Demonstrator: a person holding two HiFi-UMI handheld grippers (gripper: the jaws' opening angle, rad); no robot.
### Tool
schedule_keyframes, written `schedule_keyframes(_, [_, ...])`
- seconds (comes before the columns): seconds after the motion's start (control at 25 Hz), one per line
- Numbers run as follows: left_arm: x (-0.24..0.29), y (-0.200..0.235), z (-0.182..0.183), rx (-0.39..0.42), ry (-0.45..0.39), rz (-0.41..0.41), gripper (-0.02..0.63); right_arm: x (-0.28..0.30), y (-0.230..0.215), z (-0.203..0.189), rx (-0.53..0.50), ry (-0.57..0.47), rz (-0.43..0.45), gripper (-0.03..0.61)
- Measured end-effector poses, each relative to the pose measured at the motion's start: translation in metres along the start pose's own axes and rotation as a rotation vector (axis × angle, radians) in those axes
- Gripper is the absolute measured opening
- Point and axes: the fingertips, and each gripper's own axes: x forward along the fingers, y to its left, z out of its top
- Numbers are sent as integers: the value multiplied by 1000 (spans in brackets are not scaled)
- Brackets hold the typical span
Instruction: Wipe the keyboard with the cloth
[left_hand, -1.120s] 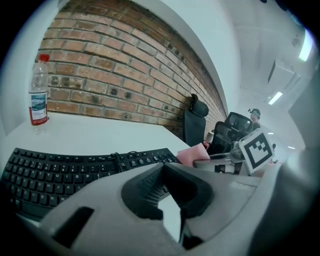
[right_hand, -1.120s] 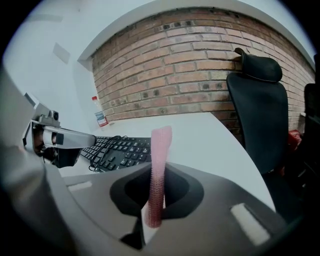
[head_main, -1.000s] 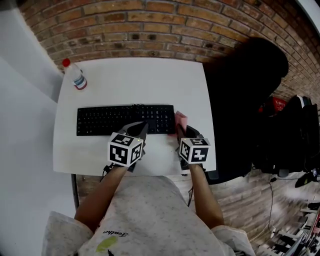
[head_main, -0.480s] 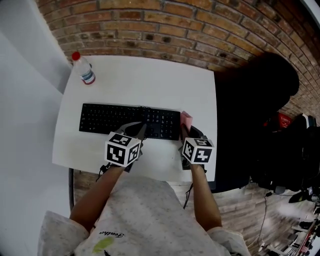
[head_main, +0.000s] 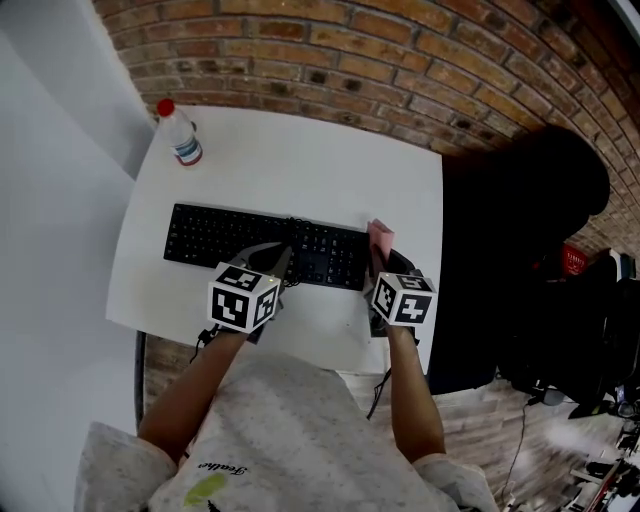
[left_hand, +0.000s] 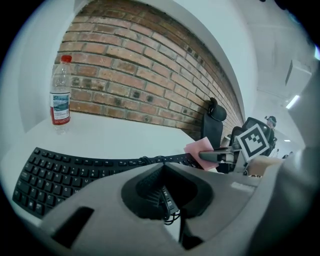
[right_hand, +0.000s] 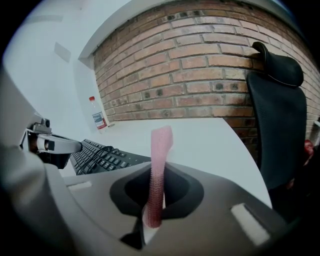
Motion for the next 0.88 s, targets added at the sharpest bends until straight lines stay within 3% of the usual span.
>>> schedule_keyframes(0.32, [-1,8,1,-19,3,3,-8,5,-3,6,-71,23,-11,25])
schedule_keyframes(0.6, [-5,20,0,-37,0,2,-8,11,-9,12,-262,88,29,25])
schedule_keyframes(0.88, [-13,36,-2,-55,1,7,-8,19,0,23,-571,187,115,25])
